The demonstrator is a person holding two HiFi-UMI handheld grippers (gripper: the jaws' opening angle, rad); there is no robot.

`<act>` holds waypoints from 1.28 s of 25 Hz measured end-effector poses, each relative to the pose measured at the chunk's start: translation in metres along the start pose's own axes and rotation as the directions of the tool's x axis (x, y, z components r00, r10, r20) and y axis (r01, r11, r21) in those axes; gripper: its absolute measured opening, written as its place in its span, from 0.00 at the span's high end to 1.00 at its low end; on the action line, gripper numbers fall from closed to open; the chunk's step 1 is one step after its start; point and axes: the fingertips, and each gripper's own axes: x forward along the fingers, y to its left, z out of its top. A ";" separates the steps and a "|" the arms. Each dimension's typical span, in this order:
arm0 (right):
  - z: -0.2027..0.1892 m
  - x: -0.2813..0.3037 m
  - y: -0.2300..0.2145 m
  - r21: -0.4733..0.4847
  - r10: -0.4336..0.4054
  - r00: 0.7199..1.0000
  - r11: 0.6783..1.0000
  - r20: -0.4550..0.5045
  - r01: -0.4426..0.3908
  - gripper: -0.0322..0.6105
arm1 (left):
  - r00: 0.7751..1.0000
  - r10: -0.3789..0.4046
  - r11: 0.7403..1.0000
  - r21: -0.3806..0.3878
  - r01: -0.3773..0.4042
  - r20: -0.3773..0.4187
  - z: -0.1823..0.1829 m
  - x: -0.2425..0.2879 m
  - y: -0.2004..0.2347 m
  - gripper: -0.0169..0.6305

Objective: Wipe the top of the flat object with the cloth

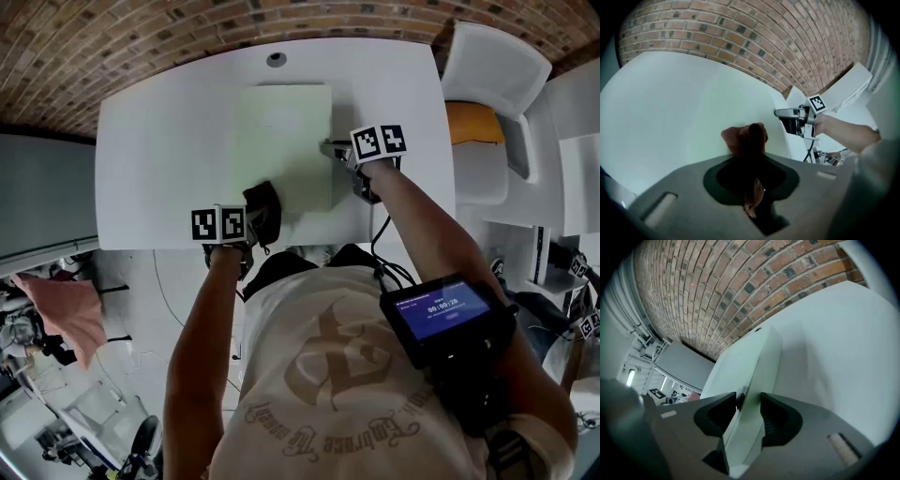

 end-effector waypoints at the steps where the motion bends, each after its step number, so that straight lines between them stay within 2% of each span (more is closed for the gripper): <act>1: 0.000 0.000 0.001 -0.001 -0.001 1.000 1.000 -0.002 0.001 0.68 | 1.000 0.007 1.000 -0.009 -0.007 0.007 0.001 -0.005 0.008 0.86; 5: 0.000 -0.001 0.002 -0.001 -0.009 1.000 1.000 -0.009 0.009 0.68 | 0.999 0.019 0.999 -0.044 -0.018 0.035 0.004 -0.023 0.036 0.86; 9: 0.000 0.001 0.002 0.010 -0.013 1.000 1.000 -0.013 0.013 0.68 | 0.998 -0.007 0.996 -0.087 0.012 0.058 0.007 -0.034 0.060 0.86; 16: -0.002 -0.007 -0.001 0.029 -0.028 1.000 0.999 -0.009 0.028 0.68 | 0.990 -0.023 0.980 -0.194 0.050 0.138 0.012 -0.058 0.100 0.86; 20: 0.000 -0.003 -0.001 0.031 -0.040 0.999 0.999 -0.006 0.040 0.68 | 0.979 -0.025 0.971 -0.228 0.072 0.202 0.023 -0.077 0.130 0.86; 25: -0.002 -0.005 -0.001 0.046 -0.067 0.998 0.997 -0.013 0.068 0.69 | 0.958 -0.082 0.971 -0.193 0.138 0.274 0.058 -0.090 0.140 0.86; 32: -0.002 -0.007 0.006 0.058 -0.102 0.995 0.993 -0.004 0.102 0.70 | 0.944 -0.195 0.969 -0.100 0.228 0.264 0.118 -0.077 0.135 0.86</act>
